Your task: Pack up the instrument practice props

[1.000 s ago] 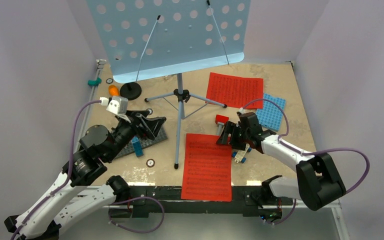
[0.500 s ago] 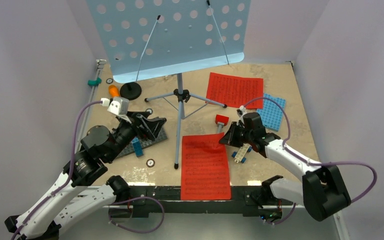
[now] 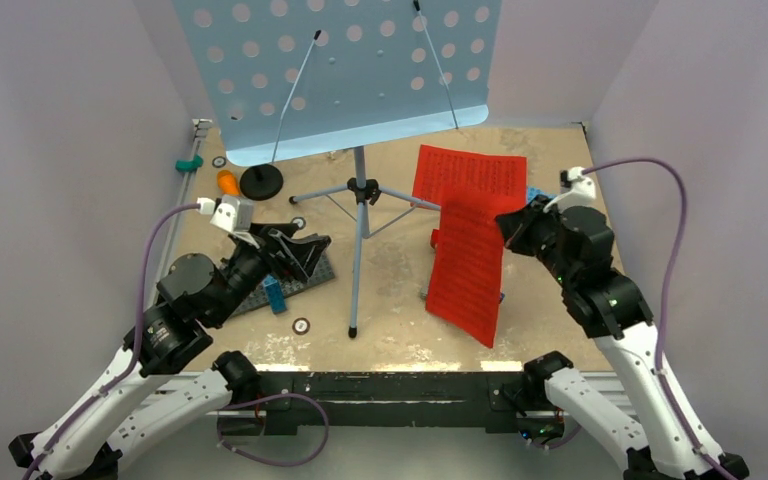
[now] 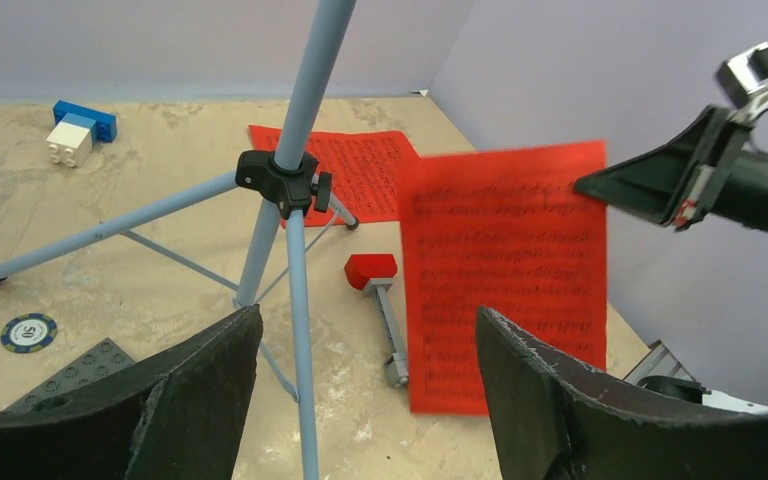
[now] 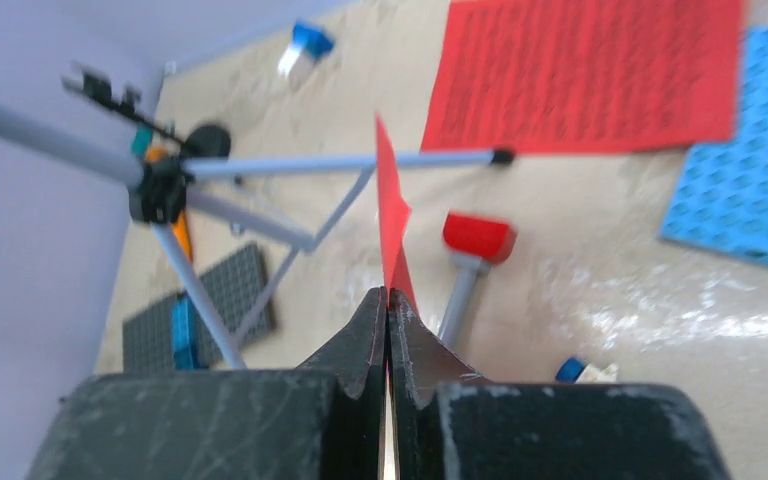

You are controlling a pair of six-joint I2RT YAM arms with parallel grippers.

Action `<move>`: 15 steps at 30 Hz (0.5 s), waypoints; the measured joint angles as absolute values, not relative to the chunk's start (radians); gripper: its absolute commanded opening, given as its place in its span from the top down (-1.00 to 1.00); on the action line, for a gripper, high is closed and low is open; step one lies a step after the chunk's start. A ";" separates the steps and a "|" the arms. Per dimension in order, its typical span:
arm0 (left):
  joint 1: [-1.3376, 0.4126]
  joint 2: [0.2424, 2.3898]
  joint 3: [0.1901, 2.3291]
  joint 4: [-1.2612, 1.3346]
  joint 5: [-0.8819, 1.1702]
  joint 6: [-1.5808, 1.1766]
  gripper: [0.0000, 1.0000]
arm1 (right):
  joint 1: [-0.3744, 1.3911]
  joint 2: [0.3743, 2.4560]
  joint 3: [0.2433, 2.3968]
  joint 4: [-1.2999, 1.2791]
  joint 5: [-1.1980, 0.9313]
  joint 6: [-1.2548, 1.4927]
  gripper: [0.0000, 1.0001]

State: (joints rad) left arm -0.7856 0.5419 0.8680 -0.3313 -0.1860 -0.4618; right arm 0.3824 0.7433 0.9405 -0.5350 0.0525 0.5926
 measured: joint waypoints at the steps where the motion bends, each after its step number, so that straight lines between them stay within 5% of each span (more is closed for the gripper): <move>1: -0.786 0.541 0.868 -0.332 -0.186 -0.462 -0.62 | 0.376 0.739 0.974 -0.547 0.093 0.586 1.00; 15: -0.786 0.470 0.868 -0.363 -0.193 -0.488 -0.61 | 0.181 1.032 1.260 -0.412 0.391 0.661 1.00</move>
State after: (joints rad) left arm -0.7856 0.4702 0.8680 -0.3630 -0.1928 -0.4881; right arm 0.1810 1.0325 1.2598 -0.4122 0.3908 0.6609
